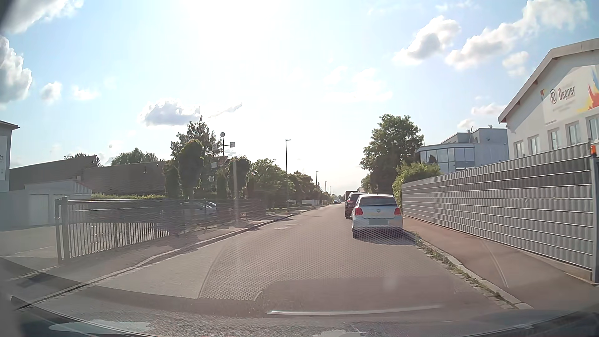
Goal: Follow the waypoints while adhering to traffic rules and regulations
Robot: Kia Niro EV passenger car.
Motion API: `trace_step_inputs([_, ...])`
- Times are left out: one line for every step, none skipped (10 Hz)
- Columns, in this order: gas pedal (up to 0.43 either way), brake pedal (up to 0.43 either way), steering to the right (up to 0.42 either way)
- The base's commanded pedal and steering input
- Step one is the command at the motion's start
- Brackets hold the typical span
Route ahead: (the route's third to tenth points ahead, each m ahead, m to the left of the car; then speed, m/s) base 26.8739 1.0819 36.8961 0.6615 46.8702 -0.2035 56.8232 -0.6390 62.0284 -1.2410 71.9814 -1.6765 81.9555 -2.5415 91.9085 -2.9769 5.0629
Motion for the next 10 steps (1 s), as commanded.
trace_step_inputs([0.067, 0.012, -0.071])
trace_step_inputs([0.067, 0.012, -0.085])
trace_step_inputs([0.079, 0.012, -0.094])
trace_step_inputs([0.087, 0.012, -0.094])
trace_step_inputs([0.098, 0.012, -0.089])
trace_step_inputs([0.11, 0.012, -0.08])
trace_step_inputs([0.118, 0.012, -0.069])
trace_step_inputs([0.118, 0.012, -0.059])
trace_step_inputs([0.13, 0.012, -0.05])
trace_step_inputs([0.13, 0.012, -0.039])
